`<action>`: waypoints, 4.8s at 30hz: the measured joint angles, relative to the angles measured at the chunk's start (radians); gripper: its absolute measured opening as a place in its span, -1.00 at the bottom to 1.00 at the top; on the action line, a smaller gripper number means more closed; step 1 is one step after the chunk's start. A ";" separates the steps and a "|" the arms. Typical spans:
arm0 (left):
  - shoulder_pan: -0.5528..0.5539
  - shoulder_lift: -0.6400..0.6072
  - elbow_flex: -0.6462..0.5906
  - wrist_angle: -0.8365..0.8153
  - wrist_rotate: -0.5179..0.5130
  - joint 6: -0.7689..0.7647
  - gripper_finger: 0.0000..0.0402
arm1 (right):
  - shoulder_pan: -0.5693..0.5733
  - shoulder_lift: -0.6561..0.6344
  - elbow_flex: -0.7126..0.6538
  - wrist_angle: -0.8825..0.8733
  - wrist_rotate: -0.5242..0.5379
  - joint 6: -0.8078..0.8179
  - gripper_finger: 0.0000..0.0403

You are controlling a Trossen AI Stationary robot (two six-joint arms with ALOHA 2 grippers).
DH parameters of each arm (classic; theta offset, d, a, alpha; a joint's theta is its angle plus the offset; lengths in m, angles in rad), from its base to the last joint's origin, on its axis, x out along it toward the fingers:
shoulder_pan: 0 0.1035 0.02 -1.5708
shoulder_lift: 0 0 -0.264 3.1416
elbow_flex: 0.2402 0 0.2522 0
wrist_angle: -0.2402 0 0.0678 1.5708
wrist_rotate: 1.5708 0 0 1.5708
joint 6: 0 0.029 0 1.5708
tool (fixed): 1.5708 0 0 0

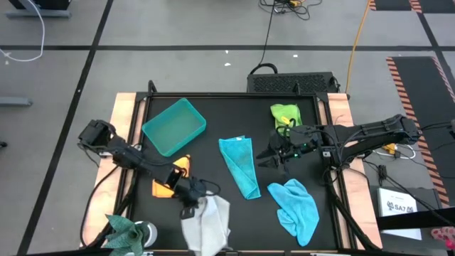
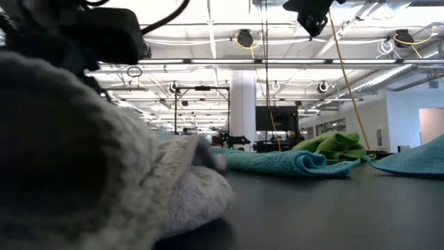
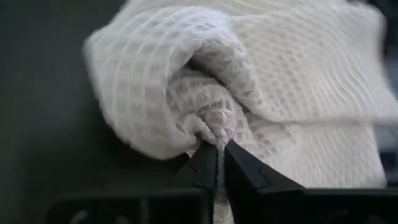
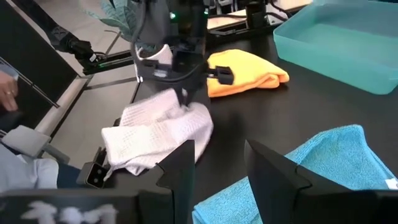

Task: Fold microfiber towels
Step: Adjust the gray towel on the table, then fold the top blue microfiber towel

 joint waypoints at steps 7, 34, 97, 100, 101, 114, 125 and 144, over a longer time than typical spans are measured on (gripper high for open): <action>0.057 0.000 0.000 0.002 -0.035 0.038 -0.40 | 0.000 0.000 0.000 -0.021 -0.004 0.034 -0.33; 0.406 -0.020 0.000 0.249 -0.010 0.177 -0.14 | -0.344 0.365 0.000 -0.133 0.048 -0.075 -0.33; 0.458 -0.180 0.000 0.217 -0.084 0.361 -0.14 | -0.507 0.682 0.000 0.091 -0.175 -0.107 -0.78; 0.464 -0.179 0.000 0.223 -0.084 0.419 -0.14 | -0.506 0.682 0.000 0.092 -0.176 -0.108 -0.96; 0.471 -0.179 0.000 0.226 -0.084 0.431 -0.14 | -0.504 0.682 0.000 0.092 -0.175 -0.107 -0.96; 0.747 -0.179 0.000 0.321 0.117 0.478 -0.19 | -0.498 0.682 0.000 0.095 -0.166 -0.101 -0.99; 0.802 -0.179 0.000 0.297 0.157 0.497 -0.58 | -0.469 0.651 0.000 0.161 -0.166 -0.114 -1.00; 0.859 0.029 0.072 0.372 0.292 0.482 -0.60 | -0.390 0.602 0.000 0.021 -0.110 -0.119 -1.00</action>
